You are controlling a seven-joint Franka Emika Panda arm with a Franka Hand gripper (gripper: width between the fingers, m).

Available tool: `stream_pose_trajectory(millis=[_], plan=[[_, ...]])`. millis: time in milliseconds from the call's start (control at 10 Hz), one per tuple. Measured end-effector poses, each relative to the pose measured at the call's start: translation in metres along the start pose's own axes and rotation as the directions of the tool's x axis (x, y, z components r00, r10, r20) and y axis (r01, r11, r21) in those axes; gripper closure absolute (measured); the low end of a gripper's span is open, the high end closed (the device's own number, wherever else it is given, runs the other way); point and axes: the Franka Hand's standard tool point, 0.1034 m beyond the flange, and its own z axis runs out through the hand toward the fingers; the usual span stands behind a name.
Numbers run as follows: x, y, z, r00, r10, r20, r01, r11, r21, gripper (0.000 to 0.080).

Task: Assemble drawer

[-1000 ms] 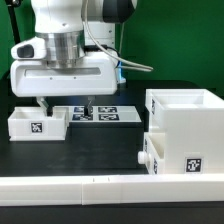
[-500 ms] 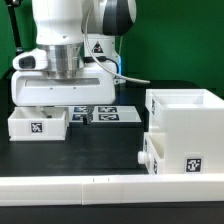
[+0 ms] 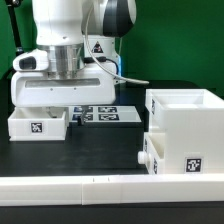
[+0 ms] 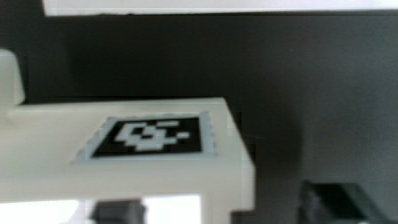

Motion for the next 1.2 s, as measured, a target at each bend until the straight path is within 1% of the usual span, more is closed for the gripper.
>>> stream_pose_trajectory(millis=[100,200,300,400,900,1000,1100,1200], plan=[[0.000,0.000,0.000,1.000,-0.003,0.000,0.003,1.000,0.000,0.0569],[0.000,0.000,0.000,1.000,-0.005,0.000,0.005,1.000,0.000,0.0569],[0.000,0.000,0.000,1.000,-0.006,0.000,0.006,1.000,0.000,0.0730],[0.001,0.000,0.000,1.000,-0.008,-0.001,0.008,1.000,0.000,0.0758],[0.001,0.000,0.000,1.000,-0.010,-0.001,0.010,1.000,0.000,0.0758],[0.002,-0.002,-0.002,1.000,-0.017,-0.001,0.017,1.000,0.001,0.0758],[0.009,-0.019,-0.013,0.997,-0.075,0.035,0.075,0.997,0.013,0.0757],[0.021,-0.031,-0.026,0.991,-0.130,0.039,0.129,0.991,0.017,0.0757]])
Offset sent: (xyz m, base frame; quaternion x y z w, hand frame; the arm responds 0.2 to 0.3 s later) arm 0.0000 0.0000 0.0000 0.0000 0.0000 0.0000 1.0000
